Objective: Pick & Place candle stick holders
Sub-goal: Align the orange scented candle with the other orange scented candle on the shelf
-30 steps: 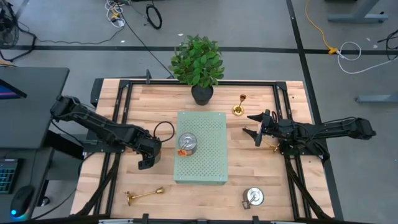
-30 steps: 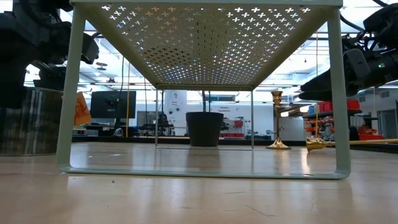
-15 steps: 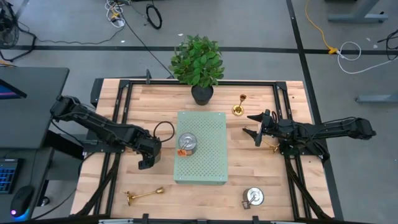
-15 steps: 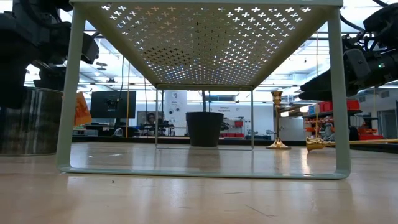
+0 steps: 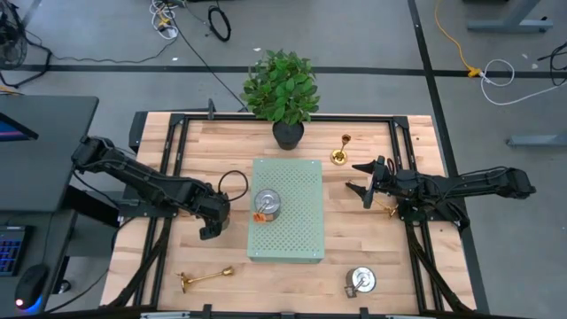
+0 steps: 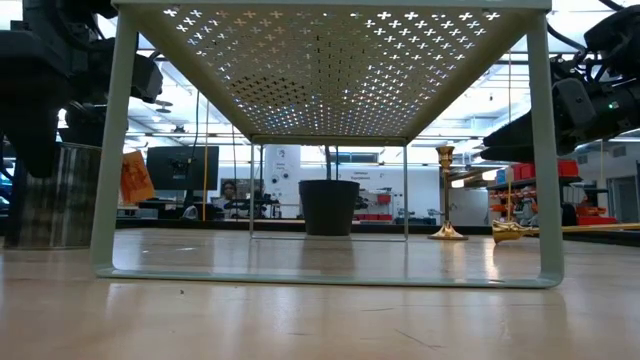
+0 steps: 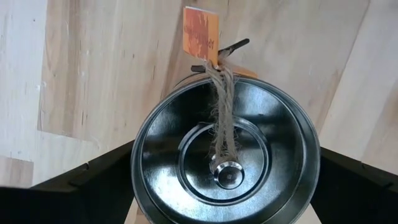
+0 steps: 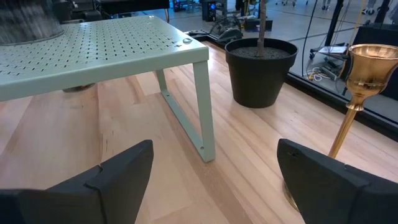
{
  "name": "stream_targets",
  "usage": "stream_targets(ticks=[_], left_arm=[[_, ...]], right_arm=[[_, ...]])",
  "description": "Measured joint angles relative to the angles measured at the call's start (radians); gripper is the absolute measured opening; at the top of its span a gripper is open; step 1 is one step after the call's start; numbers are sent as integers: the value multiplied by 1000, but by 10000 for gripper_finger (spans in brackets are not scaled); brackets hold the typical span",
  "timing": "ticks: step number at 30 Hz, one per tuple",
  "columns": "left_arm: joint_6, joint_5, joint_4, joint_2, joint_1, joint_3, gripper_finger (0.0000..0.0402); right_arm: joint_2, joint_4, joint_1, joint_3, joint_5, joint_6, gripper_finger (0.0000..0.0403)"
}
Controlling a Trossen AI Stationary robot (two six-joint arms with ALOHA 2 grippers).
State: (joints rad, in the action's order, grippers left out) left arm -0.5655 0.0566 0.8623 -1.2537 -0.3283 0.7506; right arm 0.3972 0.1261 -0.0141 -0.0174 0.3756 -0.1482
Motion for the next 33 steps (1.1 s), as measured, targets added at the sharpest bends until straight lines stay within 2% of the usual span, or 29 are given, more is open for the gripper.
stream_targets(ticks=[13, 19, 33], left_arm=[[4, 21, -6, 0, 0, 0, 397], [28, 17, -5, 1, 0, 1, 366], [24, 6, -30, 1, 0, 1, 368]], right_arm=[[0, 0, 0, 0, 0, 0, 348], [0, 0, 0, 0, 0, 0, 348], [0, 0, 0, 0, 0, 0, 348]])
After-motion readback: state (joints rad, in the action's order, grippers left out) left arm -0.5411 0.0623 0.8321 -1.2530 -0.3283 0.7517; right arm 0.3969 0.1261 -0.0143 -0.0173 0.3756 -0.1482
